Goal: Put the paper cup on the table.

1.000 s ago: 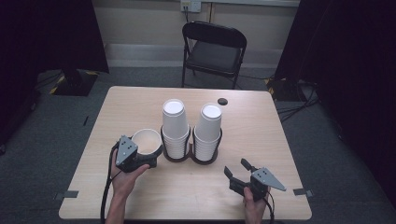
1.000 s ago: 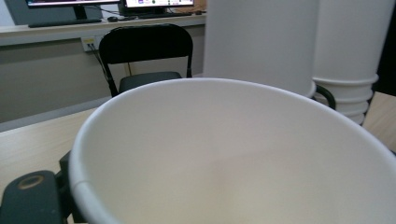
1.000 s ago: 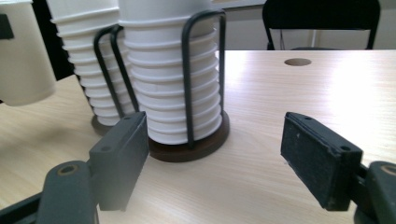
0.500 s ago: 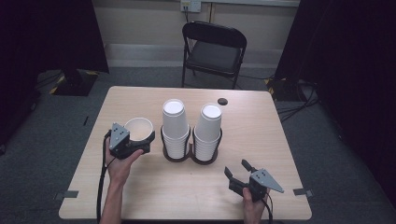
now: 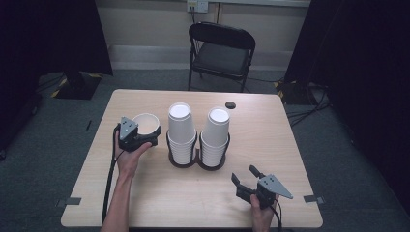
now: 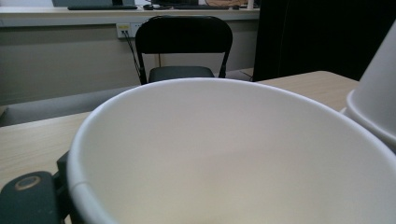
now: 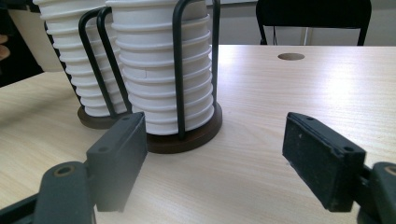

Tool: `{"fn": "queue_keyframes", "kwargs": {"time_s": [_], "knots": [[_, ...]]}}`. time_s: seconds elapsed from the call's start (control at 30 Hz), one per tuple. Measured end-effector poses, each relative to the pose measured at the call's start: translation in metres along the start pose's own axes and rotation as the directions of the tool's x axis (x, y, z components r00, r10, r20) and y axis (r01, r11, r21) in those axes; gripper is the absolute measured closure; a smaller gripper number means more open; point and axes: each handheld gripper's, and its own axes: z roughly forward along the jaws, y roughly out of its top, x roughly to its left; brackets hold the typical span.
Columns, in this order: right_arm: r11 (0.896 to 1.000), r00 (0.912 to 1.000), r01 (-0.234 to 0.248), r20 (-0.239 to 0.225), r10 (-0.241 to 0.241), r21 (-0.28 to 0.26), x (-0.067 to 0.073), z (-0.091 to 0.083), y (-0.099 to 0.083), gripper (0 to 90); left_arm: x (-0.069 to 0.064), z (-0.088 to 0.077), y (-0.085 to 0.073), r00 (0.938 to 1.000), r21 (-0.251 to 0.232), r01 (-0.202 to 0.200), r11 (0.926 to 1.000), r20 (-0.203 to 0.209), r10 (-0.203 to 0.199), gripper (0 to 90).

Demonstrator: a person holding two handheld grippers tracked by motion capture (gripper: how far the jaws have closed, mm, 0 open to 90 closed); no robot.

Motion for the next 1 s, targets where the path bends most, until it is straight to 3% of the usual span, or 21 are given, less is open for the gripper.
{"fn": "queue_keyframes", "kwargs": {"time_s": [0.13,0.2,0.27,0.33,0.43,1.0], "knots": [[1.0,1.0,-0.007,-0.006,0.007,-0.001,-0.001,0.0,0.0,21.3,-0.001,0.01,-0.007,0.9993,0.045,-0.033,0.9984,-0.019,0.034,8.3],[1.0,1.0,-0.005,-0.004,0.005,-0.001,0.0,0.0,0.0,21.3,0.0,0.013,-0.011,0.9999,0.061,-0.009,0.9981,-0.005,0.009,8.3],[1.0,1.0,0.0,-0.005,0.0,0.0,0.0,0.0,0.0,21.4,-0.001,0.017,-0.014,0.9998,0.074,-0.018,0.9971,-0.006,0.018,8.2],[1.0,1.0,-0.002,-0.005,0.002,-0.003,0.0,0.0,0.0,21.4,-0.002,0.02,-0.016,0.9994,0.078,-0.033,0.9964,-0.003,0.033,8.2],[1.0,0.9999,-0.008,-0.009,0.008,-0.007,-0.001,-0.001,0.0,21.4,-0.001,0.023,-0.019,0.9998,0.083,-0.018,0.9964,-0.01,0.019,8.1],[1.0,0.9998,-0.011,-0.018,0.011,-0.007,-0.002,-0.001,0.0,21.4,0.001,0.026,-0.028,0.9997,0.129,-0.018,0.9914,-0.013,0.02,7.9]]}}
